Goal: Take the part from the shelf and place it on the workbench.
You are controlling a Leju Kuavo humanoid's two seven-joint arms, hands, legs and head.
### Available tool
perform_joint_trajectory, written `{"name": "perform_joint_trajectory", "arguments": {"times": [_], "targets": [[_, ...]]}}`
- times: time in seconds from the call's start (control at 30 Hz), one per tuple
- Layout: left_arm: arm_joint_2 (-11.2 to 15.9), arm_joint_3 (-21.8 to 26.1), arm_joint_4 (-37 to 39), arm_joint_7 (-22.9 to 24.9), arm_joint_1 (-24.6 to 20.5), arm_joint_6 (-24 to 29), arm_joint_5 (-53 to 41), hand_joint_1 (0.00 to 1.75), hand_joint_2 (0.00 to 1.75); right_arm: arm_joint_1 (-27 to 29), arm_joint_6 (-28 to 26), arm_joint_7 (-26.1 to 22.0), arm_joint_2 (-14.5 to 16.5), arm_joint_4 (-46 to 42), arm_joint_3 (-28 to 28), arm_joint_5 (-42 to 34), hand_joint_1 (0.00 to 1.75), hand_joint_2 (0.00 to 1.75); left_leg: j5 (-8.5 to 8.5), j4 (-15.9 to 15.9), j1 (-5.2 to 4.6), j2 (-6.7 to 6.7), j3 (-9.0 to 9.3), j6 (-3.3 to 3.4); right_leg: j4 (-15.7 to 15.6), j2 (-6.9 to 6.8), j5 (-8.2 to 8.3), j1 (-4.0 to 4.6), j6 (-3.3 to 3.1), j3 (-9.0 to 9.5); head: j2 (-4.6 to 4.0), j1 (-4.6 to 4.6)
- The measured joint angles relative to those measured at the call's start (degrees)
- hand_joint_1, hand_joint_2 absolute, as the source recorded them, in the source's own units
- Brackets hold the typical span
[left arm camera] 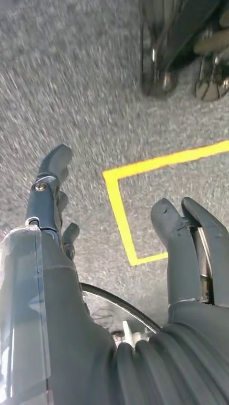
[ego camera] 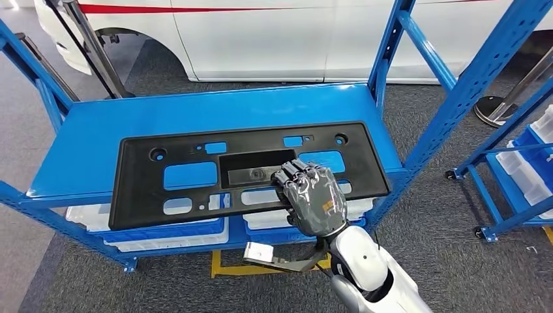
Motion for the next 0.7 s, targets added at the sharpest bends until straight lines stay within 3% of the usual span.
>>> {"name": "perform_joint_trajectory", "arguments": {"times": [0.03, 0.1, 0.13, 0.17, 0.23, 0.27, 0.33, 0.37, 0.4, 0.43, 0.5, 0.53, 0.57, 0.6, 0.63, 0.67, 0.7], "targets": [[0.01, 0.0, -0.01, -0.03, -0.01, 0.0, 0.0, 0.0, 1.75, 0.11, 0.24, -0.07, -0.3, -0.38, -0.26, -0.41, 1.75, 1.75, -0.78, 2.68, 0.29, 0.01, -0.01, -0.41, 0.13, -0.07, 0.68, -0.04, 0.14, -0.98, 0.0, -0.01], [0.03, 0.0, -0.01, -0.05, -0.07, 0.0, 0.01, 0.0, 1.75, 0.21, 0.81, -0.2, -0.85, -0.97, -0.69, -0.98, 1.75, 1.75, 1.38, 3.67, 0.84, 0.03, 2.05, -1.16, 0.72, -0.18, 1.9, -0.29, 0.6, -3.12, 0.0, -0.01], [0.05, 0.01, -0.01, -0.03, -0.12, 0.0, 0.02, 0.0, 1.75, 0.21, 1.12, -0.26, -1.04, -1.26, -0.85, -1.19, 1.75, 1.75, 3.03, 1.38, 1.11, 0.04, 4.45, -1.44, 1.21, -0.18, 2.41, -0.49, 0.93, -4.23, 0.0, -0.02], [0.04, 0.01, -0.01, 0.0, -0.19, -0.01, 0.06, 0.0, 1.75, 0.21, 1.39, -0.33, -1.18, -1.61, -1.01, -1.37, 1.75, 1.75, 3.54, -2.37, 1.27, 0.01, 7.45, -1.66, 1.78, -0.16, 2.84, -0.62, 1.31, -5.24, 0.0, -0.04], [0.04, 0.03, -0.01, 0.1, -0.34, -0.08, 0.2, 0.0, 1.75, 0.1, 1.86, -0.43, -1.33, -2.21, -1.35, -1.67, 1.75, 1.75, 2.38, -9.49, 1.14, -0.2, 12.21, -1.23, 2.73, -0.13, 3.65, -0.72, 2.18, -6.53, 0.0, 0.0], [0.03, 0.08, -0.01, 0.14, -0.41, -0.15, 0.34, 0.0, 1.75, -0.05, 2.04, -0.46, -1.32, -2.37, -1.49, -1.78, 1.75, 1.75, 1.53, -11.25, 0.92, -0.29, 13.11, -0.77, 2.82, -0.13, 4.15, -0.71, 2.62, -6.75, 0.0, 0.02], [0.04, 0.28, -0.01, 0.2, -0.43, -0.37, 0.61, 0.0, 1.75, -0.54, 2.54, -0.48, -1.1, -2.29, -1.58, -1.9, 1.75, 1.75, 2.11, -11.67, 0.78, -0.22, 12.54, 0.47, 2.51, -0.08, 5.22, -0.79, 3.46, -6.94, 0.0, 0.07], [0.03, 0.39, -0.01, 0.2, -0.5, -0.48, 0.71, 0.0, 1.75, -0.89, 2.81, -0.43, -0.85, -2.14, -1.58, -1.94, 1.75, 1.75, 2.8, -11.75, 0.81, -0.08, 12.01, 1.05, 2.72, 0.02, 4.76, -0.86, 3.78, -7.29, 0.0, 0.1], [0.03, 0.46, -0.01, 0.24, -0.58, -0.56, 0.73, 0.0, 1.75, -1.27, 3.07, -0.37, -0.56, -1.9, -1.57, -1.96, 1.75, 1.75, 3.64, -11.92, 0.87, 0.09, 11.33, 1.67, 3.79, 0.14, 3.12, -0.9, 4.0, -7.86, 0.0, 0.14], [0.02, 0.52, -0.01, 0.28, -0.66, -0.61, 0.74, 0.0, 1.75, -1.64, 3.23, -0.29, -0.26, -1.62, -1.57, -1.96, 1.75, 1.75, 4.5, -12.03, 0.92, 0.25, 10.53, 2.17, 5.96, 0.26, 0.39, -0.97, 4.14, -8.63, 0.0, 0.18], [0.02, 0.63, -0.01, 0.46, -0.75, -0.63, 0.72, 0.0, 1.75, -2.26, 3.42, -0.07, 0.26, -1.1, -1.56, -1.96, 1.75, 1.75, 6.07, -11.96, 0.66, 0.42, 8.63, 2.72, 12.98, 0.37, -5.61, -0.92, 4.32, -10.11, 0.0, 0.23], [0.02, 0.7, -0.01, 0.54, -0.75, -0.63, 0.69, 0.0, 1.75, -2.4, 3.46, 0.03, 0.44, -0.86, -1.56, -1.96, 1.75, 1.75, 6.82, -11.88, 0.55, 0.45, 7.62, 2.77, 16.38, 0.39, -6.97, -0.91, 4.38, -10.39, 0.0, 0.24], [0.02, 0.77, -0.01, 0.62, -0.74, -0.63, 0.67, 0.0, 1.75, -2.48, 3.49, 0.09, 0.57, -0.63, -1.55, -1.97, 1.75, 1.75, 7.53, -11.76, 0.46, 0.46, 6.61, 2.74, 18.51, 0.41, -6.95, -0.89, 4.37, -10.03, 0.0, 0.23], [0.02, 0.83, -0.01, 0.66, -0.74, -0.63, 0.66, 0.0, 1.75, -2.54, 3.52, 0.12, 0.69, -0.41, -1.55, -1.97, 1.75, 1.75, 8.17, -11.6, 0.4, 0.46, 5.62, 2.65, 18.8, 0.42, -5.8, -0.87, 4.29, -8.83, 0.0, 0.23], [0.01, 0.87, -0.01, 0.69, -0.73, -0.63, 0.66, 0.0, 1.75, -2.62, 3.55, 0.13, 0.81, -0.22, -1.54, -1.97, 1.75, 1.75, 8.76, -11.37, 0.37, 0.45, 4.66, 2.51, 17.03, 0.43, -4.26, -0.85, 4.11, -6.64, 0.0, 0.23], [-0.01, 0.92, -0.01, 0.71, -0.77, -0.66, 0.65, 0.0, 1.75, -2.75, 3.56, 0.14, 0.96, -0.1, -1.54, -1.97, 1.75, 1.75, 9.27, -11.1, 0.35, 0.44, 3.85, 2.33, 13.62, 0.45, -3.4, -0.8, 3.83, -3.6, 0.0, 0.23], [-0.05, 0.96, -0.01, 0.71, -0.8, -0.69, 0.63, 0.0, 1.75, -2.94, 3.57, 0.16, 1.14, -0.03, -1.54, -1.96, 1.75, 1.75, 9.74, -10.79, 0.28, 0.41, 3.17, 2.09, 9.27, 0.48, -3.53, -0.65, 3.54, -0.34, 0.0, 0.23]]}}
